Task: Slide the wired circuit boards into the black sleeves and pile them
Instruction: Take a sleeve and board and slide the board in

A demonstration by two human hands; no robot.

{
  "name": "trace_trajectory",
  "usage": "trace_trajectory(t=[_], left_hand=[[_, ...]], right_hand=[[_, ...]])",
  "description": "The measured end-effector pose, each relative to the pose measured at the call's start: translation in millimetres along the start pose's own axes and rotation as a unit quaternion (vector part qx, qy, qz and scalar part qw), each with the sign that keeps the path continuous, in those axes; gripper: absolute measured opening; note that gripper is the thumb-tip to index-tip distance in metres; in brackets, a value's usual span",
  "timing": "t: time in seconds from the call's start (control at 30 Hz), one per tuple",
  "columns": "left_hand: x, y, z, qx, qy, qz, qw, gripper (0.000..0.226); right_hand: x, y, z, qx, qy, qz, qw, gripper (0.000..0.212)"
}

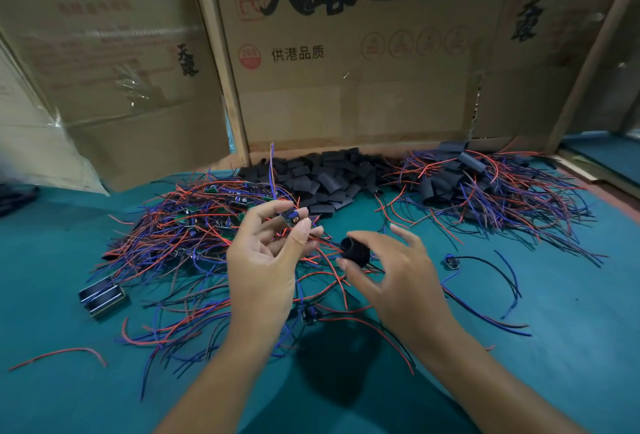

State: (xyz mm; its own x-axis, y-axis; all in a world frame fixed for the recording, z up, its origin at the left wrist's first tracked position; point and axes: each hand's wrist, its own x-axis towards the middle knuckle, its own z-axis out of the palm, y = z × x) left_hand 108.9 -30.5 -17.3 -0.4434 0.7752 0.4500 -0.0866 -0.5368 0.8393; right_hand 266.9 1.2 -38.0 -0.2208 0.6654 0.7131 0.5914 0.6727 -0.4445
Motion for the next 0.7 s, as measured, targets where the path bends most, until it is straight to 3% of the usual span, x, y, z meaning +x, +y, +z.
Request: trace_trajectory(t=[0.23, 0.37, 0.5, 0.7], left_hand=[[-15, -8, 16, 0.005, -0.041, -0.035, 0.999, 0.013], [-15, -7, 16, -0.018, -0.054, -0.059, 0.997, 0.029], [-15, -7, 17, -0.016, -0.068, -0.062, 0.996, 0.019], [-18, -7, 12, 0.128, -0.118, -0.016, 0.985, 0.017]], right_hand=[[-1, -6, -4, 0.061, -0.021, 0.013, 0.998, 0.03], [1, -7, -7, 0.072, -0.014, 0.02, 0.997, 0.03], [1, -10, -9, 0.091, -0.011, 0.013, 0.996, 0.032], [3, -10, -11, 0.078, -0.009, 0.009, 0.997, 0.032]])
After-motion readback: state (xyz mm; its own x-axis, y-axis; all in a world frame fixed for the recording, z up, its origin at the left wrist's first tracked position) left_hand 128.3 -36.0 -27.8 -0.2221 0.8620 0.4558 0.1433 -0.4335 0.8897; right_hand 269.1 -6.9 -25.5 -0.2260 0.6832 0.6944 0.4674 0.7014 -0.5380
